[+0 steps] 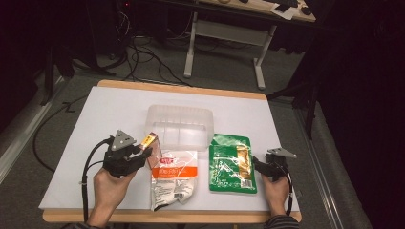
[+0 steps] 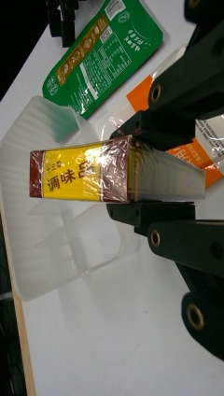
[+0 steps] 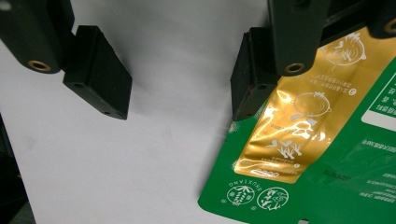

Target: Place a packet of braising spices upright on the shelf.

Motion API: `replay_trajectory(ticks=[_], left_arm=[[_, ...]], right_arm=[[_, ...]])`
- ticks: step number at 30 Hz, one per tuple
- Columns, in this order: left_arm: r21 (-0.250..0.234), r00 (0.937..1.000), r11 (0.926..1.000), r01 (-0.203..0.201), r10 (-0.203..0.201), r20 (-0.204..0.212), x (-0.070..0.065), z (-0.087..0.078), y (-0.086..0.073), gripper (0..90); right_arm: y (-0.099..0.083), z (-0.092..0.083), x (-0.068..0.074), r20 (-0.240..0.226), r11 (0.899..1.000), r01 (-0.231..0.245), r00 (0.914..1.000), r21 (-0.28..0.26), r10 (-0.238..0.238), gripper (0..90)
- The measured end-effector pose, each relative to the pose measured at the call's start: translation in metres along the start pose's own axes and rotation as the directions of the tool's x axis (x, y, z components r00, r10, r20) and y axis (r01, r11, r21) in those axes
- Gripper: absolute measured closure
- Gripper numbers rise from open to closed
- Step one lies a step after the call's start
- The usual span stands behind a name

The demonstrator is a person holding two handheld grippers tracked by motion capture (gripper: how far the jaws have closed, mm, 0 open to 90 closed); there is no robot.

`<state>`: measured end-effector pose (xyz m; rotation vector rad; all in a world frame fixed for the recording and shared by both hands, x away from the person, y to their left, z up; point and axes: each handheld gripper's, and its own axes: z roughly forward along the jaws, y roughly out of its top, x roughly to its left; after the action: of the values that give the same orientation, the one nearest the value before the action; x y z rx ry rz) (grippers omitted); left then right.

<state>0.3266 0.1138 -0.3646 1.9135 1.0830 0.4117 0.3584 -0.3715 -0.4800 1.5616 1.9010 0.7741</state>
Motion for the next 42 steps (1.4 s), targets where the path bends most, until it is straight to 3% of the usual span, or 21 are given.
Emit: replay_trajectory(ticks=[20, 42], left_arm=[[-0.017, 0.9999, 0.9998, 0.013, -0.013, 0.000, 0.010, 0.003, 0.015, 67.9], [-0.020, 0.9995, 0.9998, 0.003, -0.003, -0.032, 0.020, 0.017, 0.039, 67.9]], right_arm=[[0.000, 0.000, 0.000, 0.001, 1.000, 0.001, 1.0000, -0.007, -0.001, 39.1], [0.000, 0.000, 0.000, 0.001, 1.000, -0.001, 1.0000, -0.007, 0.001, 39.0]])
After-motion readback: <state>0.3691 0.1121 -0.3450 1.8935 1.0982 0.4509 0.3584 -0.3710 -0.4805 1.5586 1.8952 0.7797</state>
